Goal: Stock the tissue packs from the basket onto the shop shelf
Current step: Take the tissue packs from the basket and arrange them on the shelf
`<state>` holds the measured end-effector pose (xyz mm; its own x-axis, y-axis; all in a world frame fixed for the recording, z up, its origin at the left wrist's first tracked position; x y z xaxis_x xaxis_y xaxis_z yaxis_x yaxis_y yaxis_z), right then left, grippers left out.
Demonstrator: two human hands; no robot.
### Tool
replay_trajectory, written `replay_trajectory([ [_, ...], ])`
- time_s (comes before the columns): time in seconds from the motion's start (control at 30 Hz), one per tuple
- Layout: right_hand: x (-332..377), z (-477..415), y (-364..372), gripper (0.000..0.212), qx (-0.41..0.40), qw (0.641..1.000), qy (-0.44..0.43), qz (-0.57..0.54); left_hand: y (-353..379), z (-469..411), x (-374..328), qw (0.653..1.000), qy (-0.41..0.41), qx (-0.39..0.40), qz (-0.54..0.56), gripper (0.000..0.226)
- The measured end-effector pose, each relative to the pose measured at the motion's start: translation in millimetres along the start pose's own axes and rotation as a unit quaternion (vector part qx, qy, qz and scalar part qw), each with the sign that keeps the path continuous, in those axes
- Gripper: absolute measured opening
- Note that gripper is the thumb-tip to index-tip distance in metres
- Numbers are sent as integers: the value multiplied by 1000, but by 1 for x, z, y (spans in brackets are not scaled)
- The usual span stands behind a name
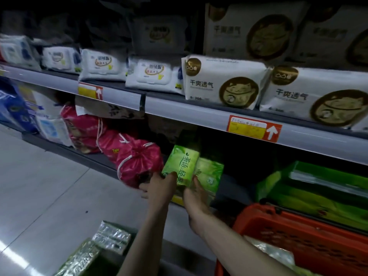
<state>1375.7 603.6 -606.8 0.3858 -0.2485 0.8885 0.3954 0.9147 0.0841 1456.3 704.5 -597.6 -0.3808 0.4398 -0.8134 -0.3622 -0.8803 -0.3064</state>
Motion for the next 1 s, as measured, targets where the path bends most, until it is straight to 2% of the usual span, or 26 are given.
replay_trajectory([
  [0.13,1,-1,-4,74,35,999,-4,18,1,-1,-15,998,29,-17,48,57],
  [0.27,0,-15,-2,73,40,999,-9,7,-7,8,-30,996,63,-26,57,27],
  [0.37,5,-22,0,71,32,999,-8,-10,-6,4,-30,995,76,-29,60,18],
  [0.47,12,-23,0,71,35,999,-1,-2,-2,1,-29,995,79,-32,61,18],
  [0.5,13,-23,1,72,40,999,-2,13,-1,1,-28,994,81,-27,65,23],
  [0.63,14,-19,4,76,52,998,13,32,1,-11,-21,994,76,-13,72,76],
  [0.77,16,-13,-2,80,25,999,5,22,6,4,-30,993,85,-1,84,93],
  [0.8,17,-10,-5,73,22,1000,4,21,7,8,-32,993,91,1,82,92],
  [0.9,35,21,-21,23,14,999,-7,36,11,18,-37,992,99,19,79,103],
  [0.93,37,29,-28,15,16,999,-16,35,13,22,-38,991,103,28,86,106],
  [1.0,45,49,-43,17,18,999,-35,33,18,38,-45,987,127,47,83,97],
])
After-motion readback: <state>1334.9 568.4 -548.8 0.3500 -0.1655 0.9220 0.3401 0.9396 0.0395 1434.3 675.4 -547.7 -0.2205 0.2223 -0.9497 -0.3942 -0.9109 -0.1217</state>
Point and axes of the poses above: each hand's wrist, its own z-axis away from the middle knuckle, its own y-axis out of the palm, x = y × z, the point moved 5 cm from there along -z, towards the middle knuckle, and after that the axes turned 12 degrees about x, right-handed, at the moved point
